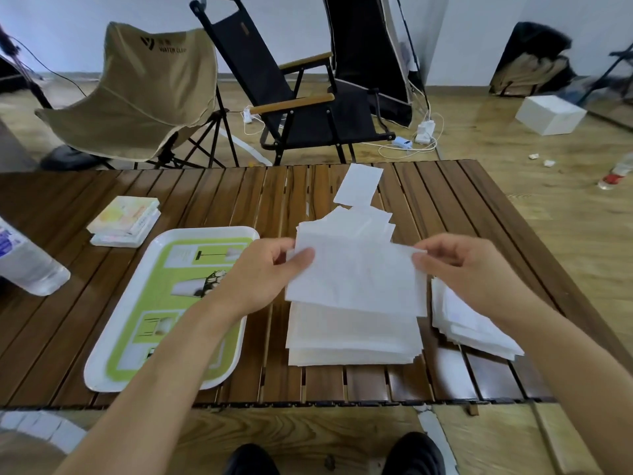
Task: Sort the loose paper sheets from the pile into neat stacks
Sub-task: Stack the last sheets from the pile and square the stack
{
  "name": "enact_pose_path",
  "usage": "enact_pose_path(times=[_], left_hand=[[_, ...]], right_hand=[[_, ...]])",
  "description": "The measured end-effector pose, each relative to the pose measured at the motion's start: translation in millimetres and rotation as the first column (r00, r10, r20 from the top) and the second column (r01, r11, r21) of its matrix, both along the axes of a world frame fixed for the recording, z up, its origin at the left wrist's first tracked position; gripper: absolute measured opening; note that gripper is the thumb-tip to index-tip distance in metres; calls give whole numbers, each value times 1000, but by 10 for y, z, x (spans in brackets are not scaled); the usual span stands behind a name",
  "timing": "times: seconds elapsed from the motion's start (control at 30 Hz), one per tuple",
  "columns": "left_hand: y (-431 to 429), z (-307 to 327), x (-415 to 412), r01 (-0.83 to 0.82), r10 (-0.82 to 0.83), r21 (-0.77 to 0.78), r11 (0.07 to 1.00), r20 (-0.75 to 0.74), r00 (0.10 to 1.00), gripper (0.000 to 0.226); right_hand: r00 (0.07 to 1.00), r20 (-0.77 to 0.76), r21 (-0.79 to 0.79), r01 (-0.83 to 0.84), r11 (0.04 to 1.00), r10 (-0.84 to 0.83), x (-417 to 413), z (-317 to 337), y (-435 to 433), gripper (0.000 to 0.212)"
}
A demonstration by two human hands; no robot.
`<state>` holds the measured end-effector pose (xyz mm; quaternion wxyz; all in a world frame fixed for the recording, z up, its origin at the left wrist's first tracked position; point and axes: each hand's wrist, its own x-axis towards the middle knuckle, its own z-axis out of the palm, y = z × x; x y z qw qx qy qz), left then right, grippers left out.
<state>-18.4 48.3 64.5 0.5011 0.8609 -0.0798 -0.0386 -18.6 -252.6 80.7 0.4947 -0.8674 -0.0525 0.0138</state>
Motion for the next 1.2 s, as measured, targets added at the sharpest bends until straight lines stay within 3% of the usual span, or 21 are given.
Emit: enact_pose_path(times=[0.07,0.13,0.33,0.57,0.8,0.97,1.07,1.2], left_hand=[[42,-112,9,43,-24,183,982,-107,994,56],[42,-226,6,75,-21,300,951,-177,984,52],[-34,-338,18,58,32,444,894,-194,980,46],[-36,-372,43,105,17,417,903,-278,960,53],[-79,-326,28,36,44,304,952,-253,967,20],[-157,-267,-6,-33,68,186,982,-186,980,18],[-129,-306,-2,-22,62,284,959,-134,989,20],[-85,-346,-17,20,47,405,914,-154,987,20]], right_hand=[[994,-110,-46,-9,999,4,40,-158,0,7],[985,-169,-125,-34,992,12,65,-274,21,11],[978,-209,-284,-72,956,11,126,-440,61,4],[974,-224,-279,-83,957,19,150,-422,0,3],[968,-250,-294,-110,949,34,138,-414,-34,14],[985,-162,-291,-99,952,53,125,-394,-16,6],[986,-158,-353,-114,928,61,100,-424,5,6],[999,-13,-481,-51,875,51,62,-356,69,17]])
